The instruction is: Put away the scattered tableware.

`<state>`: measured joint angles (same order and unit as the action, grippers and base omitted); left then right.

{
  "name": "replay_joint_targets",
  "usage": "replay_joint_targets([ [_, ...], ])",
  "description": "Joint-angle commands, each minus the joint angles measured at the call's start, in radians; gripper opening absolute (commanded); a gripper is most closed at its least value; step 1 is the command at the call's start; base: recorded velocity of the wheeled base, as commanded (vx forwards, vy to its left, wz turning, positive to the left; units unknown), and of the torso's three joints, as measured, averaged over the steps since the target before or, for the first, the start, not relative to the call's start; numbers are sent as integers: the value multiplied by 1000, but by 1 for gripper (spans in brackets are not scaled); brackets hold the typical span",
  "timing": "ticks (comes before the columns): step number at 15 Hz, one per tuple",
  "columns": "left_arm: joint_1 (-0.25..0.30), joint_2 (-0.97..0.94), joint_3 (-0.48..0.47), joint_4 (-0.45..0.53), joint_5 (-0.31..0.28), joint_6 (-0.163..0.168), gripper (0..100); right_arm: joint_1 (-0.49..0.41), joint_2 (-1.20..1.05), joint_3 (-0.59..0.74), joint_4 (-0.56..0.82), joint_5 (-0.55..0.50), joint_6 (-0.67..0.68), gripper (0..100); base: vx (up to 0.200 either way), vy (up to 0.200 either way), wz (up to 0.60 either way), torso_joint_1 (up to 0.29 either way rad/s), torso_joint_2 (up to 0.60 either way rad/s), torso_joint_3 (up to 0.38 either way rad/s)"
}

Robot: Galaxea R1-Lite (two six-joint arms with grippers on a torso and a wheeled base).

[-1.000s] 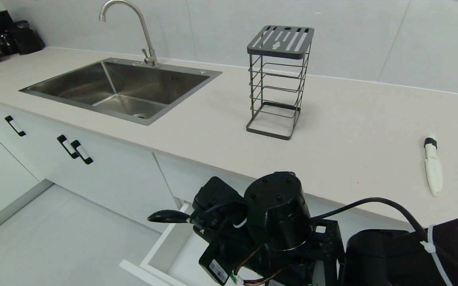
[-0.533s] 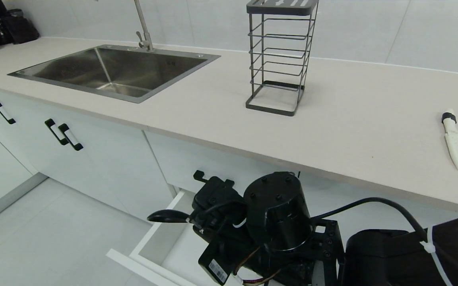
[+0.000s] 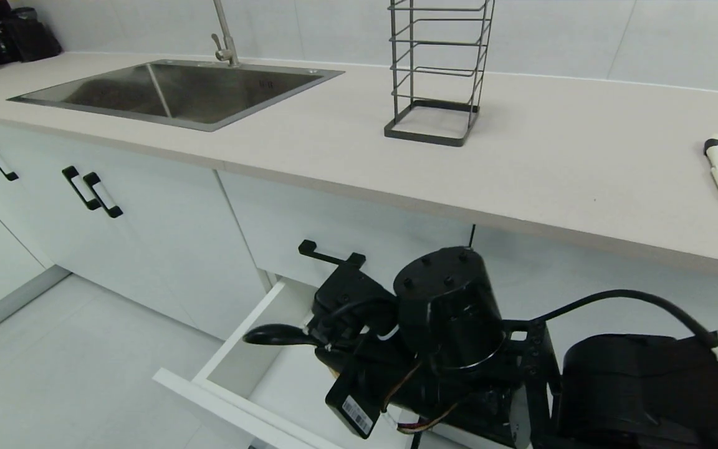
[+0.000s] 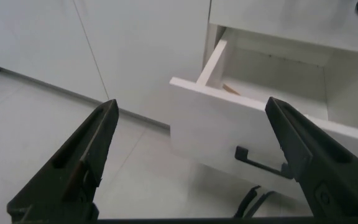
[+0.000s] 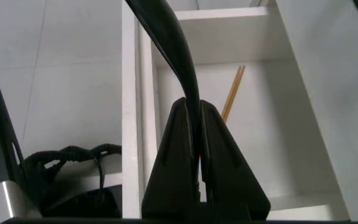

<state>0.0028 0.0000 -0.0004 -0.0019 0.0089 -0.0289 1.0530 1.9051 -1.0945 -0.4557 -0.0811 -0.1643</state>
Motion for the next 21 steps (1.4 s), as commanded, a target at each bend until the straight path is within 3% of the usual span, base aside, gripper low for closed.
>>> replay_joint_targets([
  [1, 0, 0, 0, 0, 0, 0, 100, -16, -41, -16, 5, -2, -4, 0, 0, 0, 0, -85, 281, 115],
  [7, 0, 0, 0, 0, 2, 0, 100, 36, 23, -25, -9, -36, -8, 0, 0, 0, 0, -16, 129, 23],
  [13, 0, 0, 0, 0, 0, 0, 100, 25, 186, -199, 5, -55, -43, 0, 0, 0, 0, 0, 0, 0],
  [18, 0, 0, 0, 0, 0, -2, 100, -7, 305, -455, 206, -54, -46, 0, 0, 0, 0, 0, 0, 0],
  [21, 0, 0, 0, 0, 0, 0, 100, -8, 341, -525, 272, -57, -43, 0, 0, 0, 0, 0, 0, 0],
])
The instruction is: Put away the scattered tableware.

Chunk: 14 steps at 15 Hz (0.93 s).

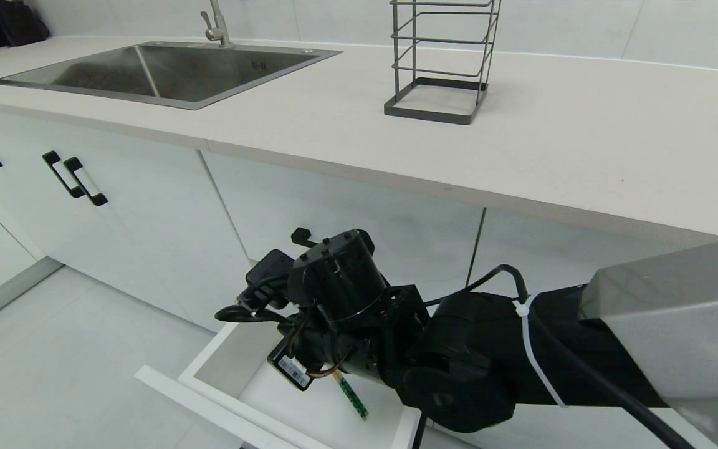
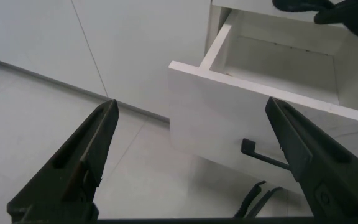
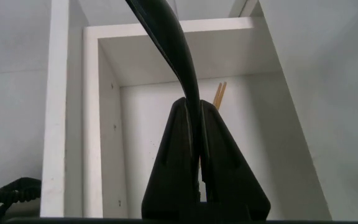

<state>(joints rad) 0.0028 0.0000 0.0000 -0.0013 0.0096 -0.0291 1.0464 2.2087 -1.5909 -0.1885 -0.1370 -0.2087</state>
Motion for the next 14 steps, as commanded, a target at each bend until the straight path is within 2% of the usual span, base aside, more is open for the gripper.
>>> replay_joint_targets([
  [1, 0, 0, 0, 0, 0, -2, 100, -2, 45, -43, 21, -1, 2, 0, 0, 0, 0, 0, 0, 0],
  [5, 0, 0, 0, 0, 0, -2, 100, -20, 108, -70, 27, -1, 2, 0, 0, 0, 0, 0, 0, 0],
  [11, 0, 0, 0, 0, 0, 0, 100, -37, 233, -241, 61, -1, 0, 0, 0, 0, 0, 0, 0, 0],
  [14, 0, 0, 0, 0, 0, 0, 100, -43, 269, -267, 64, -1, -3, 0, 0, 0, 0, 0, 0, 0],
])
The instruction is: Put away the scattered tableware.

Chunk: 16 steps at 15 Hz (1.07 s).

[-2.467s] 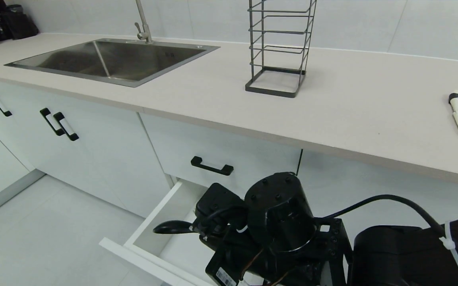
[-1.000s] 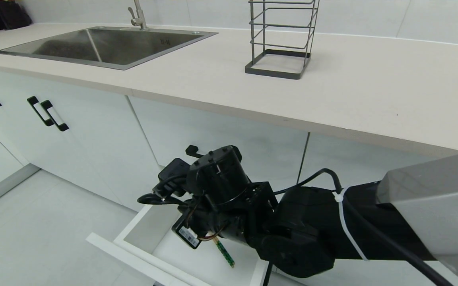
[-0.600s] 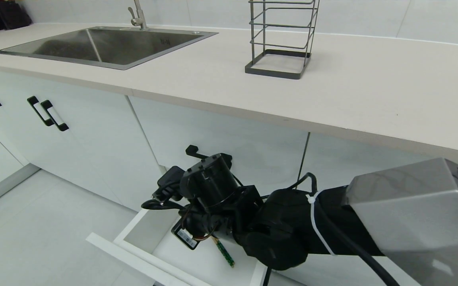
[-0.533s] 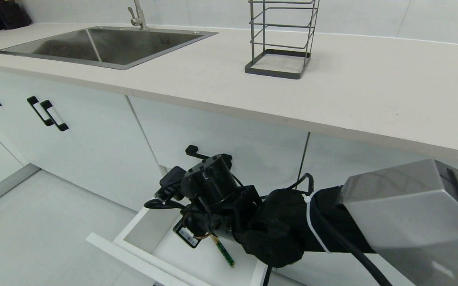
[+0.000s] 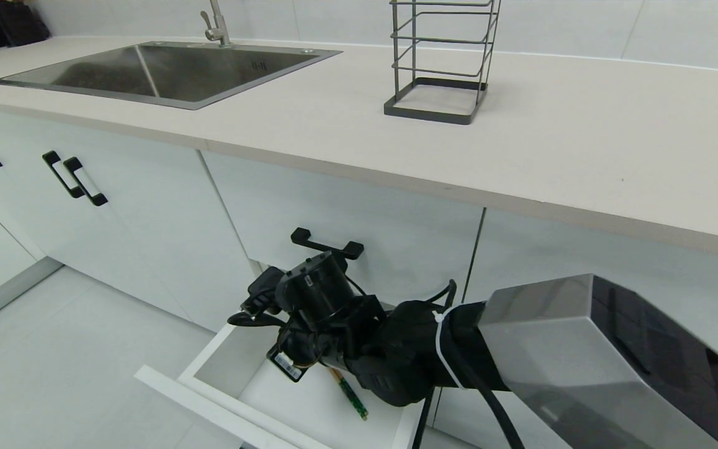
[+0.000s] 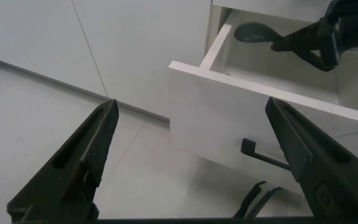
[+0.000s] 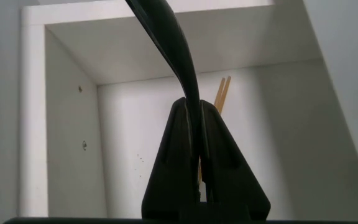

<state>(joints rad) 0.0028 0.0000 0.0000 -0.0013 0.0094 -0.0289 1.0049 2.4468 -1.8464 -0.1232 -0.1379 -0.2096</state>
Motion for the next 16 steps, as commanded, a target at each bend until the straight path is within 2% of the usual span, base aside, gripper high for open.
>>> replay_joint_targets([
  [1, 0, 0, 0, 0, 0, 0, 100, -3, 37, -17, -1, 0, -2, 0, 0, 0, 0, 0, 0, 0],
  [12, 0, 0, 0, 0, 0, 0, 100, -28, 97, -20, 5, -9, -4, 0, 0, 0, 0, 0, 0, 0],
  [16, 0, 0, 0, 0, 0, 0, 100, -37, 129, -63, 45, -19, -4, 0, 0, 0, 0, 0, 0, 0],
])
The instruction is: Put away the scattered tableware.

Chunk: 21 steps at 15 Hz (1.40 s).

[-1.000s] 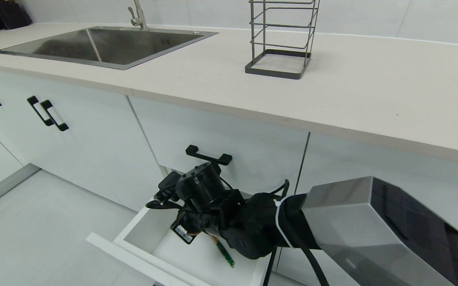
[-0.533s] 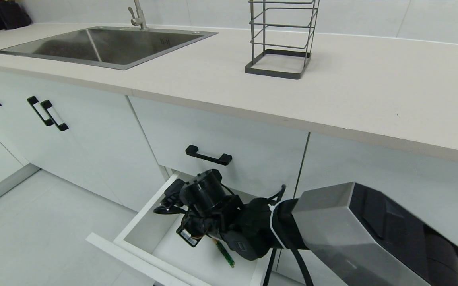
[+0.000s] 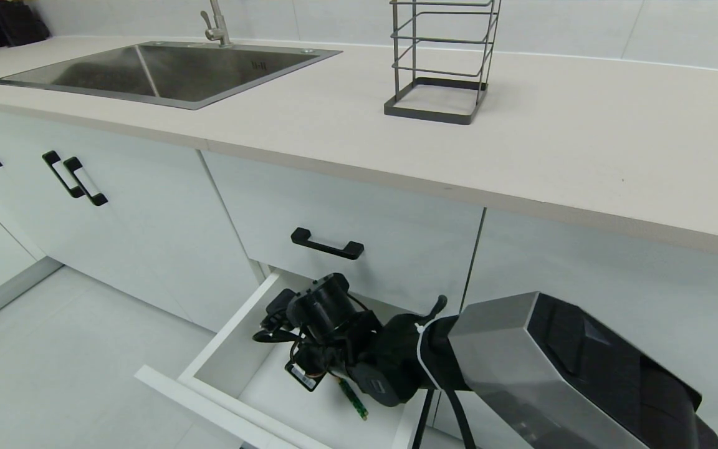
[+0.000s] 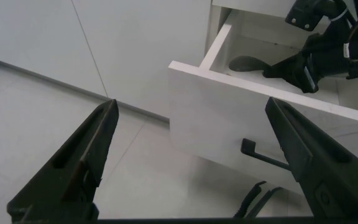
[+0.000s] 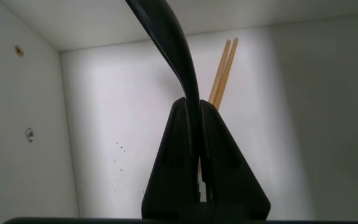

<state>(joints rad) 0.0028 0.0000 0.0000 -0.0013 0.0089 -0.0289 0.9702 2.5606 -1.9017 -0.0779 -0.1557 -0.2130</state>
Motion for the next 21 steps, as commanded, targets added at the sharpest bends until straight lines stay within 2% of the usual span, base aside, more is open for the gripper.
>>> replay_joint_targets([
  [1, 0, 0, 0, 0, 0, 0, 100, -5, 23, -8, 0, -1, 0, 0, 0, 0, 0, 0, 0, 0],
  [21, 0, 0, 0, 0, 2, 0, 100, -41, 130, -82, 0, -2, 3, 0, 0, 0, 0, 0, 0, 0],
])
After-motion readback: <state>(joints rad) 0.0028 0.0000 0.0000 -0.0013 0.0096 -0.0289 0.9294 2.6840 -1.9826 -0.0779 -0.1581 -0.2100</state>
